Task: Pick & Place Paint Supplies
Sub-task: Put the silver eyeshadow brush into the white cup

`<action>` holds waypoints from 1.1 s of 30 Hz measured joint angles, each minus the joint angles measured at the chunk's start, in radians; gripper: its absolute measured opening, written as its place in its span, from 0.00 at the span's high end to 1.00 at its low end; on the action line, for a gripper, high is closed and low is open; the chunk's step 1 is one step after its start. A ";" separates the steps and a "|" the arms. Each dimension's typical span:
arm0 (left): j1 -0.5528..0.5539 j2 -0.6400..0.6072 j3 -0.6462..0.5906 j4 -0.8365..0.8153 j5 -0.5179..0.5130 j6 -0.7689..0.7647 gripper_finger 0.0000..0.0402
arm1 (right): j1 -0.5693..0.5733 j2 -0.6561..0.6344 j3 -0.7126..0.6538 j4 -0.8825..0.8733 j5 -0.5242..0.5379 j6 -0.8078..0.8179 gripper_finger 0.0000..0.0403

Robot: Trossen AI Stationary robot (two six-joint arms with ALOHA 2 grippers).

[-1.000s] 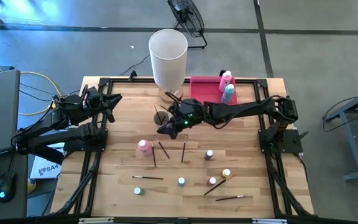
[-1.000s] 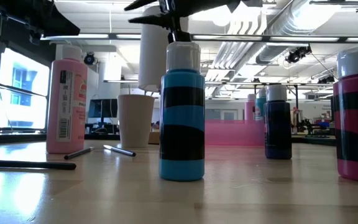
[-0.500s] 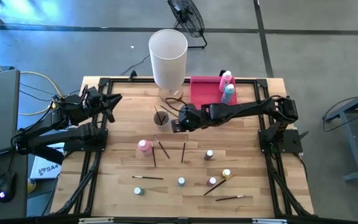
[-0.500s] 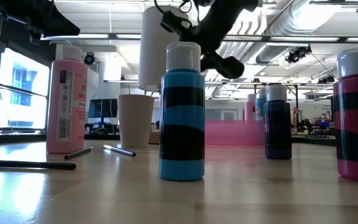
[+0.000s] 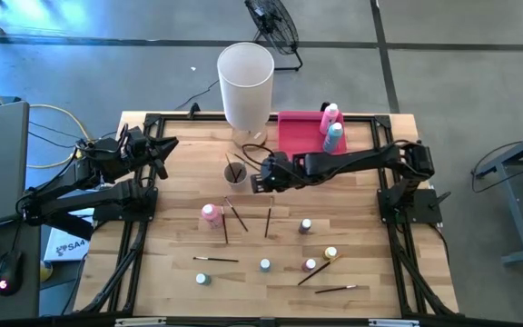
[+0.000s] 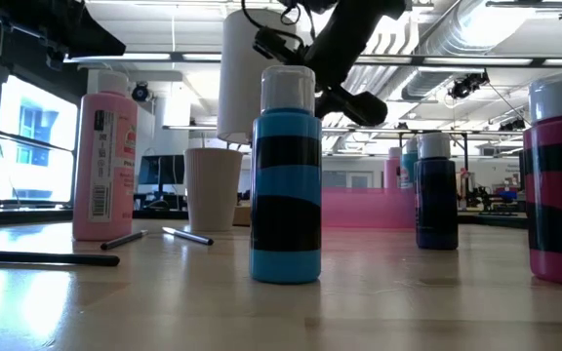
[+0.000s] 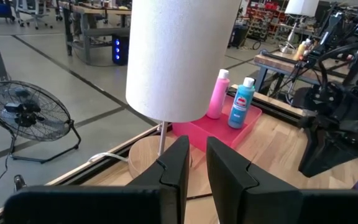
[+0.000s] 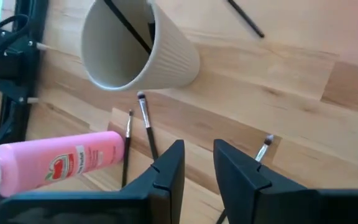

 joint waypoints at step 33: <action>0.000 0.000 0.000 -0.031 -0.001 0.000 0.87 | 0.018 0.192 -0.001 -0.081 0.014 0.264 0.65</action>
